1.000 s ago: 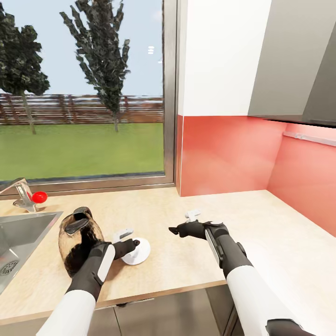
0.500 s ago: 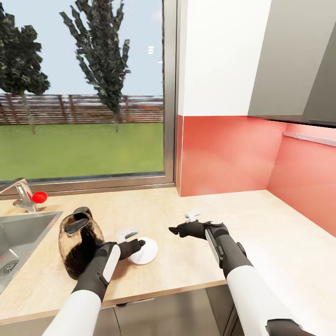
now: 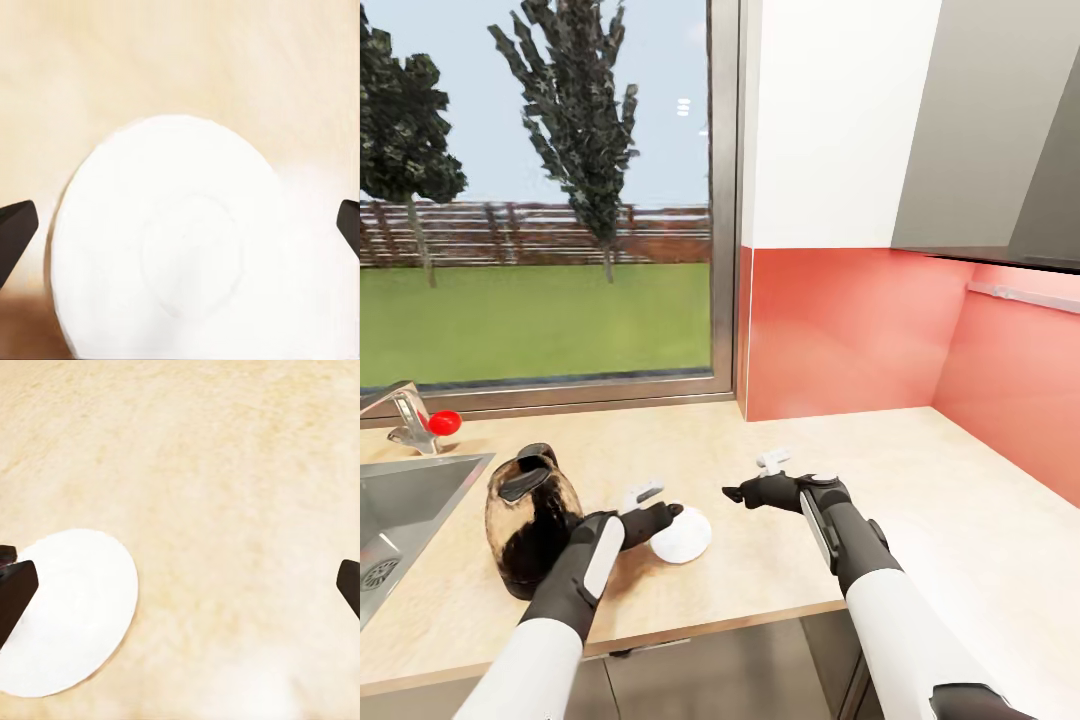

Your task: Set up a coffee station on the kitchen countertop: keep the coffee maker on the countertop, move the bottle of coffee from the kitchen shelf to the counter next to the coffee maker, place a paper coffee filter on top of the coffee maker, put the saucer next to the coffee maker with the coffee cup on the saucer, and place the electric kettle next to the coffee maker.

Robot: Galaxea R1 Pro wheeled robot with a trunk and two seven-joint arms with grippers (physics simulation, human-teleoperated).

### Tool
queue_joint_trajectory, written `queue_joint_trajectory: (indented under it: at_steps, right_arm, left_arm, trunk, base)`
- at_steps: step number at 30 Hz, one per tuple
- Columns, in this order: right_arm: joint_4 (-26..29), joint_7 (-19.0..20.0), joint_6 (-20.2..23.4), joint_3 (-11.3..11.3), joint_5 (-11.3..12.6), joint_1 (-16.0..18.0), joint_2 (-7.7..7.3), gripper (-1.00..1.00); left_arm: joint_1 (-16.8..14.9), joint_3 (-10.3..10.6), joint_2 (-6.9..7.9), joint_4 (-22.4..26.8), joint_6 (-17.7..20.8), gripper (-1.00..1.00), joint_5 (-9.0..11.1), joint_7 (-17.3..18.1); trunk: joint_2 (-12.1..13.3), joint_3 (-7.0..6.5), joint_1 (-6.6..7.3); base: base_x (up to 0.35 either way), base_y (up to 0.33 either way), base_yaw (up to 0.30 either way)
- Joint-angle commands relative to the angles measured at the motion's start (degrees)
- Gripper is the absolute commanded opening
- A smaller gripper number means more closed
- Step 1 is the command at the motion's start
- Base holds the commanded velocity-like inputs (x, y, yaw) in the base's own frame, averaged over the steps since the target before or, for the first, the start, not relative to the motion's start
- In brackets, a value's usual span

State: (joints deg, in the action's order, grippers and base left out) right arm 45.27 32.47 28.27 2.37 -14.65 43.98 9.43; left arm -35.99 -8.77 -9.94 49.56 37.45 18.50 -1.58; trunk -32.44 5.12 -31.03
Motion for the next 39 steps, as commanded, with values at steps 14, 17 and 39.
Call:
queue_joint_trajectory:
  at_steps: [14, 17, 39]
  right_arm:
    - [0.08, 0.49, 0.23, 0.22, -0.56, 0.05, 0.06, 1.00]
    - [0.08, 0.49, 0.24, 0.24, -0.56, 0.05, 0.06, 1.00]
    - [-1.53, 0.64, 0.24, 0.11, -0.39, 0.05, 0.21, 1.00]
  left_arm:
    - [-0.01, 0.17, 0.30, 10.34, 4.01, 1.00, 1.69, -0.18]
    - [0.04, 0.05, 0.44, 11.60, 5.41, 1.00, 1.72, -0.18]
    - [0.31, -0.19, 4.27, 3.48, 6.21, 1.00, 1.06, -0.35]
  trunk:
    - [-0.10, 0.12, -0.03]
    - [-0.10, 0.12, -0.03]
    - [-0.10, 0.12, -0.03]
  base:
    - [0.000, 0.000, 0.000]
    - [0.000, 0.000, 0.000]
    - [0.000, 0.000, 0.000]
